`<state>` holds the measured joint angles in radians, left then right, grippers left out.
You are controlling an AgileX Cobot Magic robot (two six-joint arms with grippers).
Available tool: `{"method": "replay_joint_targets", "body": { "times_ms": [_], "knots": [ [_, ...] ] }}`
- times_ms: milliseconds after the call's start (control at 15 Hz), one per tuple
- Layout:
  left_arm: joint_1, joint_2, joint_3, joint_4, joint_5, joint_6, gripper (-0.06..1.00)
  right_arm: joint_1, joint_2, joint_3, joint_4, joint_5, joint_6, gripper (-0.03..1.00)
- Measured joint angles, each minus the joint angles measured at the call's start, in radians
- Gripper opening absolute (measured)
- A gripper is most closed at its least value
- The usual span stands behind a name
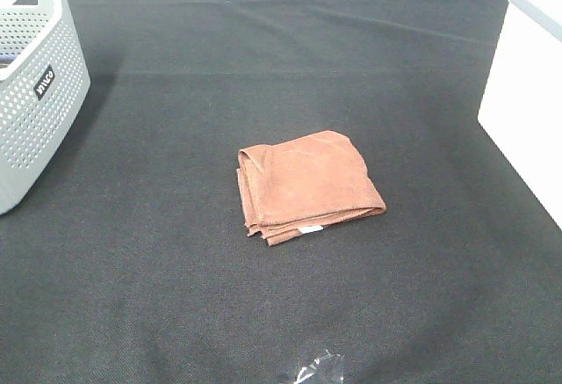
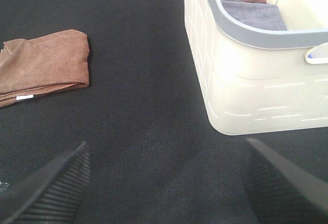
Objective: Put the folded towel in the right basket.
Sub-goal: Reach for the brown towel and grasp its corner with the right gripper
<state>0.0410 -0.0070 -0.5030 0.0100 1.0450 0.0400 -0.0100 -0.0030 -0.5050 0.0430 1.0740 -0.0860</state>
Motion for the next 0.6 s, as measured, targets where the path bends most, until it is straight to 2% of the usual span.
{"method": "replay_joint_targets", "body": {
  "times_ms": [600],
  "knots": [
    [0.0,0.0,0.0,0.0,0.0,0.0,0.99,0.0,0.0,0.0,0.0,0.0,0.0,0.79]
  ]
}}
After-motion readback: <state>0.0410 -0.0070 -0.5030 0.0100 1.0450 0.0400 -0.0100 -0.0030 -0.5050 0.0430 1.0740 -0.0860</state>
